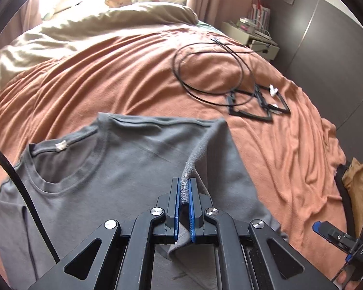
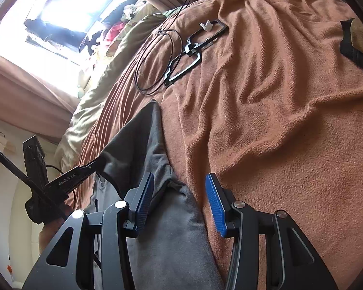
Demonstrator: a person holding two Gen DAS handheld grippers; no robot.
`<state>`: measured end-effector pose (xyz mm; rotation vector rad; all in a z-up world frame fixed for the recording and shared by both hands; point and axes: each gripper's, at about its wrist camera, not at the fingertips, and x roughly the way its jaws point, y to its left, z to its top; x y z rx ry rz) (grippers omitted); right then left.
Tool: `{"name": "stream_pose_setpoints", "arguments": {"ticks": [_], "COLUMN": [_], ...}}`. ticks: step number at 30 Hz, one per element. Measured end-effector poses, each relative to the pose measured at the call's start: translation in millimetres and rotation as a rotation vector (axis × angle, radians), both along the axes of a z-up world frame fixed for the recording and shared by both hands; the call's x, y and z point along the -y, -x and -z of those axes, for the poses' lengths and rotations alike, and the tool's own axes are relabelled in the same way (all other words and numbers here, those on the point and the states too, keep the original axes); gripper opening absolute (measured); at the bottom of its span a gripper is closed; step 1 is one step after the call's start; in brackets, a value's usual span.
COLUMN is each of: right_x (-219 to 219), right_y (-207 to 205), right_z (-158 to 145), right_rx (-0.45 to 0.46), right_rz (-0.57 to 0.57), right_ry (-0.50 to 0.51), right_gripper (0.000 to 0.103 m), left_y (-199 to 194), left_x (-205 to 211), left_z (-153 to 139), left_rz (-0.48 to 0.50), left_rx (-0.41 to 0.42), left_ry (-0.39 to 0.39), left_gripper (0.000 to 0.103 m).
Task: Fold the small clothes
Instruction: 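Fold the sleeve side over the body with the right gripper while the left gripper pins the collar area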
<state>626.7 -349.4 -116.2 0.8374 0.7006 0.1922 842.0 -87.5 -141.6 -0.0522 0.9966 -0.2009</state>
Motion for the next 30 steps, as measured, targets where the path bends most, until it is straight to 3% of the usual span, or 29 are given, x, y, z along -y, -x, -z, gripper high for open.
{"name": "stream_pose_setpoints", "arguments": {"ticks": [8, 18, 30], "right_x": [2.6, 8.6, 16.3], "right_y": [-2.4, -1.8, -0.3], "right_z": [3.6, 2.9, 5.9], "right_rx": [-0.011, -0.012, -0.028], "right_rz": [0.006, 0.023, 0.030], "right_ry": [0.007, 0.014, 0.012], "right_gripper": [0.042, 0.042, 0.042], "left_y": [-14.5, -38.4, -46.6], "left_x": [-21.5, -40.0, -60.0], "left_z": [1.6, 42.9, 69.4], "left_rz": [-0.023, -0.062, -0.145], "left_rx": [-0.001, -0.073, -0.100], "left_ry": [-0.065, -0.115, -0.179], "left_gripper": [0.007, 0.007, 0.007]}}
